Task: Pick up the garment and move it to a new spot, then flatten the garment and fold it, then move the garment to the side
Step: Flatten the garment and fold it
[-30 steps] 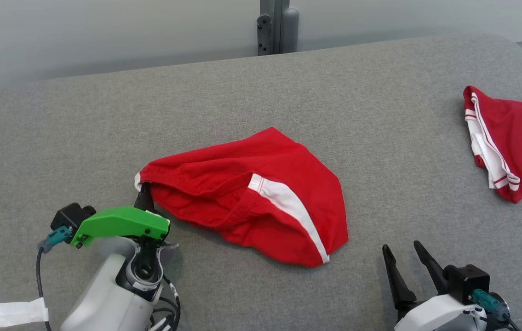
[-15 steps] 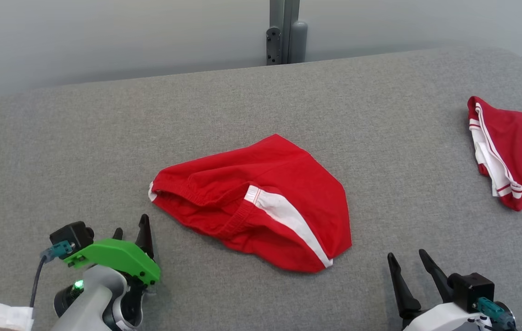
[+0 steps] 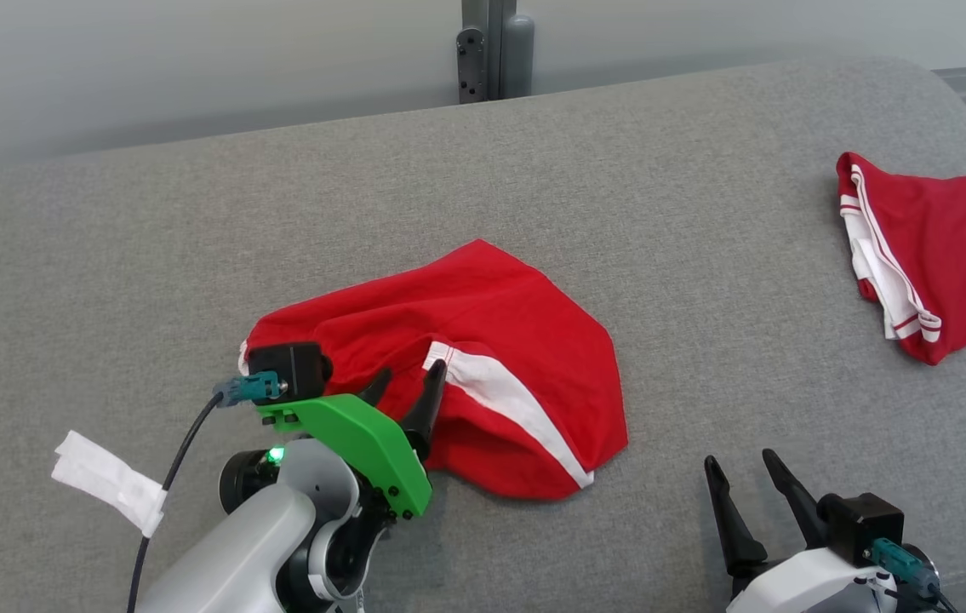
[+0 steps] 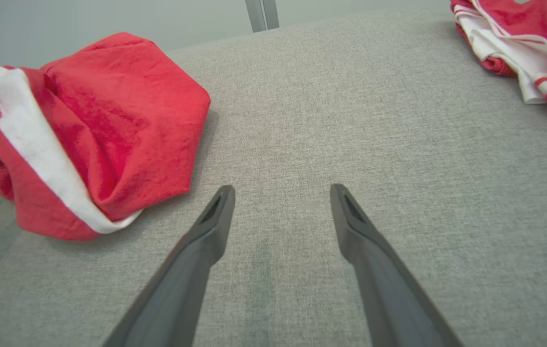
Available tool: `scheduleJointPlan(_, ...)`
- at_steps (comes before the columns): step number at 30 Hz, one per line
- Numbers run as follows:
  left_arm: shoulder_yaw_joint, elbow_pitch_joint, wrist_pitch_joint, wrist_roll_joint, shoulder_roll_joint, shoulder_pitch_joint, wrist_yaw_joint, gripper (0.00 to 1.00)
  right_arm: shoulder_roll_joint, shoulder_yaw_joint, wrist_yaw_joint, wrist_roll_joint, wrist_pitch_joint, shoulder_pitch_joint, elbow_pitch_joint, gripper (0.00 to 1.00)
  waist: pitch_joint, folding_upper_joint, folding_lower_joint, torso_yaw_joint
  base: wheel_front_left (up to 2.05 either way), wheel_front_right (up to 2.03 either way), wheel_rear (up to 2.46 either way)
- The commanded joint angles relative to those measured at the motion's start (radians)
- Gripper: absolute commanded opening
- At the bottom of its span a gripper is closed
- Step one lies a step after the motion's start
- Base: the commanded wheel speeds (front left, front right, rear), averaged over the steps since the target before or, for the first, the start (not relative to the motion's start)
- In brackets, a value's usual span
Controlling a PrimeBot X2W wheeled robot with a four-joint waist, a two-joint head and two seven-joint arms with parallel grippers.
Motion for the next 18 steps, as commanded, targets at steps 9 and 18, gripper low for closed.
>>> scheduleJointPlan(9,-0.021,-0.006,0.095,-0.017,0.025,-0.043,-0.015,1.0,0.005,-0.007,0.0,0.009,0.0,-0.015,0.004,1.0,0.024,0.0,-0.0001,-0.072,0.0,0.0,0.0)
scheduleJointPlan(18,-0.055,-0.051,0.144,-0.038,0.051,-0.021,-0.095,0.0,0.01,-0.022,0.0,0.006,0.0,0.005,0.002,1.0,0.01,0.0,-0.0001,-0.047,0.0,0.0,0.0)
